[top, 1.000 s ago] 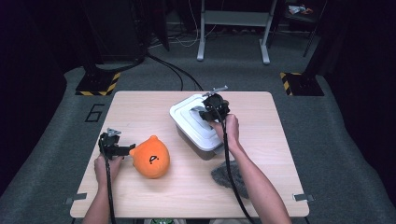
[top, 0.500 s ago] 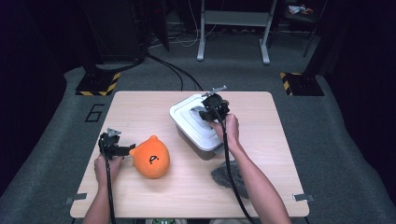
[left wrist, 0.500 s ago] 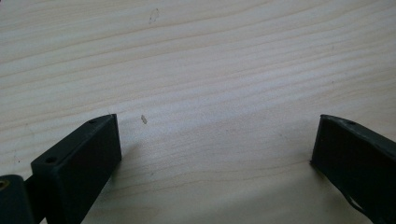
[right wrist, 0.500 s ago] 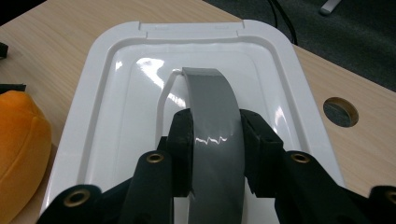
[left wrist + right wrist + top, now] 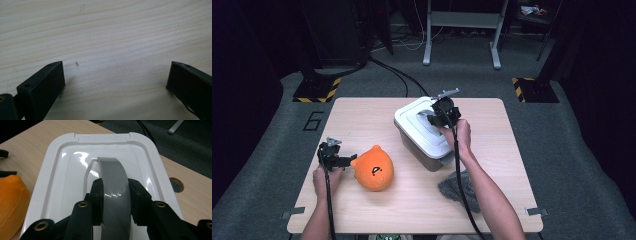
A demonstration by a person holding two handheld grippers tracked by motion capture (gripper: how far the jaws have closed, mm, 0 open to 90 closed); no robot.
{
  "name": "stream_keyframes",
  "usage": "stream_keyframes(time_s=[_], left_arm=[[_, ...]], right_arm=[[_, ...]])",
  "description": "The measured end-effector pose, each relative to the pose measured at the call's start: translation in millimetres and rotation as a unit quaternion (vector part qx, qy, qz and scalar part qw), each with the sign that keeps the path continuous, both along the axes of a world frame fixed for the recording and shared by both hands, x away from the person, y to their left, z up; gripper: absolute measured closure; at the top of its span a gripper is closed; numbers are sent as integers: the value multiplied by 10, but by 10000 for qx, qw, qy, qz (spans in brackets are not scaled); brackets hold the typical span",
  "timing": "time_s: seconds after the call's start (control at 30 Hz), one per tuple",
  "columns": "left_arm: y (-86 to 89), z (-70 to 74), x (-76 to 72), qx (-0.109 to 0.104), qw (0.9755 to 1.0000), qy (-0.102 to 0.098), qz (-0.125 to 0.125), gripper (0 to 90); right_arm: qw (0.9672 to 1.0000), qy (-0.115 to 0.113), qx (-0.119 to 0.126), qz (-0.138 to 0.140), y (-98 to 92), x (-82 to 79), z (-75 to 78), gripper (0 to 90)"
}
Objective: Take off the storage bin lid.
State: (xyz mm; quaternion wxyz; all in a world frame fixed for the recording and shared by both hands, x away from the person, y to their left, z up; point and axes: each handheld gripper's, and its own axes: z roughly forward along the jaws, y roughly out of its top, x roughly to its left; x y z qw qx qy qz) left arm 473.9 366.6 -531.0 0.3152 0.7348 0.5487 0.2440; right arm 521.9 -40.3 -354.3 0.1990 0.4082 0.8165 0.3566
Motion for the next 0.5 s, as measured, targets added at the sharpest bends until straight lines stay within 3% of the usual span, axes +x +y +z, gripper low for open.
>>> stream_keyframes(time_s=[0.5], left_arm=[[1,-3,2,-2,10000,-17,13,9]], right_arm=[[9996,-171,-11,-212,-308,-73,291,670]])
